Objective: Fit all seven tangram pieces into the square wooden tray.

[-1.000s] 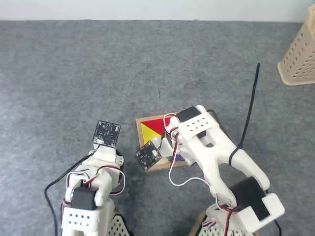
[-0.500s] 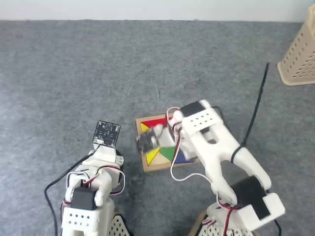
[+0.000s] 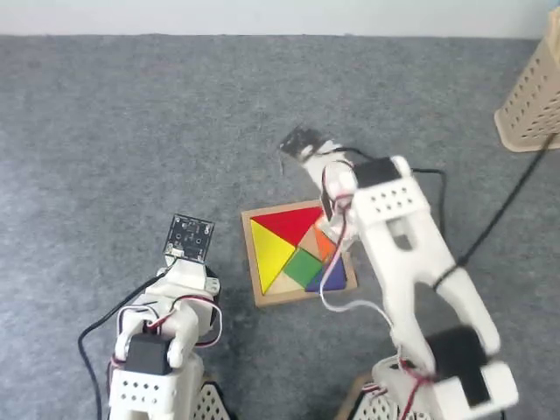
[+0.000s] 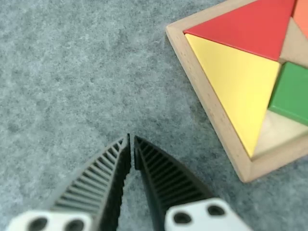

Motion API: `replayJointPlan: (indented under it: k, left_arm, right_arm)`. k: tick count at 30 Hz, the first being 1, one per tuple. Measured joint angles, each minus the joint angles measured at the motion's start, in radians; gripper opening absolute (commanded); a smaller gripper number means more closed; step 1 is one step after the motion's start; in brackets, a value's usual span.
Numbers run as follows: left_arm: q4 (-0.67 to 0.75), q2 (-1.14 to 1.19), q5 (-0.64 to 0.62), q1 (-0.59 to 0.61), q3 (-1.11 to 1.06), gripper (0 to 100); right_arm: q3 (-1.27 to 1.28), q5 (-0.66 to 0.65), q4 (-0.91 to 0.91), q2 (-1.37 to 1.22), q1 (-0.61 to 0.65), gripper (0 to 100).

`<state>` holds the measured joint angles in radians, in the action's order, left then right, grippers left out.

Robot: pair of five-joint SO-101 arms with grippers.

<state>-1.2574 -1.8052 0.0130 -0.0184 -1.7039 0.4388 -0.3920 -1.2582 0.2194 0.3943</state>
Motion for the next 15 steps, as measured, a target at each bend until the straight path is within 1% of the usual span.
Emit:
replayJointPlan:
  k: [2, 5, 7, 10, 15]
  left_arm:
    - [0.000, 0.000, 0.000, 0.000, 0.000, 1]
    - [0.000, 0.000, 0.000, 0.000, 0.000, 1]
    - [0.000, 0.000, 0.000, 0.000, 0.000, 1]
    - [0.000, 0.000, 0.000, 0.000, 0.000, 1]
    - [0.000, 0.000, 0.000, 0.000, 0.000, 1]
  right_arm:
    - [0.106, 0.061, 0.068, 0.077, 0.018, 0.7]
    - [0.276, 0.071, 0.163, 0.150, 0.066, 0.7]
    - [0.351, 0.071, 0.184, 0.163, 0.107, 0.7]
    - [0.397, 0.063, 0.187, 0.164, 0.147, 0.7]
    - [0.407, 0.025, 0.192, 0.160, 0.163, 0.7]
